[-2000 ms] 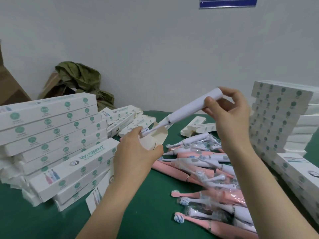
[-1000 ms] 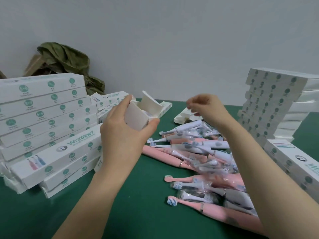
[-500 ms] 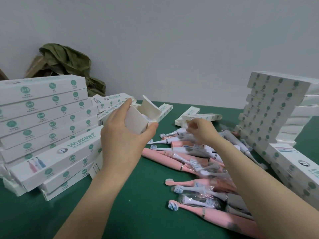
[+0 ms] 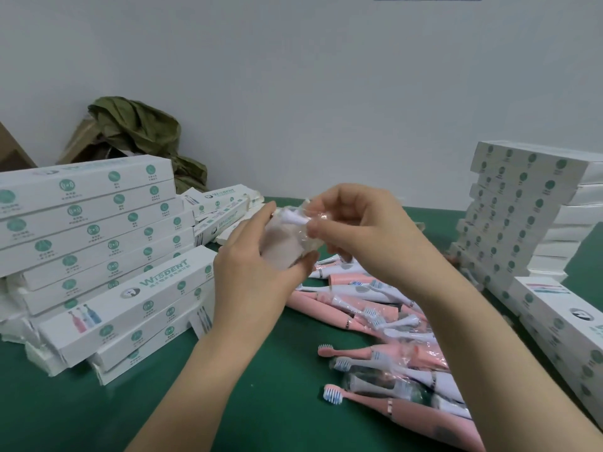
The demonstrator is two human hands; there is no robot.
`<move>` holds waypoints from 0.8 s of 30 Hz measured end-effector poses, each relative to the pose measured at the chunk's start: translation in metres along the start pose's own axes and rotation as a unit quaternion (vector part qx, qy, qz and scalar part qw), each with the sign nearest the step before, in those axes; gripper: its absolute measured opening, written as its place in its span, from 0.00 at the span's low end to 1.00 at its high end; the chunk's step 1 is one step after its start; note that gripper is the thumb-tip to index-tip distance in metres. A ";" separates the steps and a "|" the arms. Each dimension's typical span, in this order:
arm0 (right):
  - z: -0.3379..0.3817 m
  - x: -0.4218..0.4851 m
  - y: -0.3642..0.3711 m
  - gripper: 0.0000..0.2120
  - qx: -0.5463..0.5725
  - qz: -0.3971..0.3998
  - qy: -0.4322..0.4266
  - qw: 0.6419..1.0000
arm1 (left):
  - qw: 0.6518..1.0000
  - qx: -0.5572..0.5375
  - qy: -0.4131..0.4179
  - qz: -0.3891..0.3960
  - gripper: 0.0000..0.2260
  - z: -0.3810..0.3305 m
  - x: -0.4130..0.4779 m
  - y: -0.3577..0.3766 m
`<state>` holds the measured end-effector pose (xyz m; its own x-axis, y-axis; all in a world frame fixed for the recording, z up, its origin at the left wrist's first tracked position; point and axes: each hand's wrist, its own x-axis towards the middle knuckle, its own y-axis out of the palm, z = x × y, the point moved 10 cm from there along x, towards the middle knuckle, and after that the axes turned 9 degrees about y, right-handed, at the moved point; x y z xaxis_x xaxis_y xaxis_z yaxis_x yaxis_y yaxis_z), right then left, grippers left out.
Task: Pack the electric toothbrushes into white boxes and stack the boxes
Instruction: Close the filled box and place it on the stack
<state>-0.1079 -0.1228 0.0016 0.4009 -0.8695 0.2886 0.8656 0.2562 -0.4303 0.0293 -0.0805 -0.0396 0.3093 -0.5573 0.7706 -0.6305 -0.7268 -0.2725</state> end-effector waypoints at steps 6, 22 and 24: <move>0.021 -0.005 -0.017 0.05 -0.233 -0.125 -0.095 0.960 | 0.999 -0.003 0.048 0.013 0.33 -0.015 -0.002 0.003; -0.015 0.009 -0.016 0.09 -0.094 -0.076 -0.013 0.993 | 0.996 0.049 0.051 0.054 0.34 0.001 -0.007 0.023; -0.006 0.006 -0.018 0.05 -0.098 -0.108 -0.048 0.988 | 0.997 0.044 0.050 0.041 0.34 0.000 -0.007 0.020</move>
<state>-0.1227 -0.1355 0.0062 0.2476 -0.8481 0.4684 0.8633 -0.0263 -0.5040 0.0145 -0.0910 -0.0502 0.1846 -0.5762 0.7962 -0.5843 -0.7157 -0.3825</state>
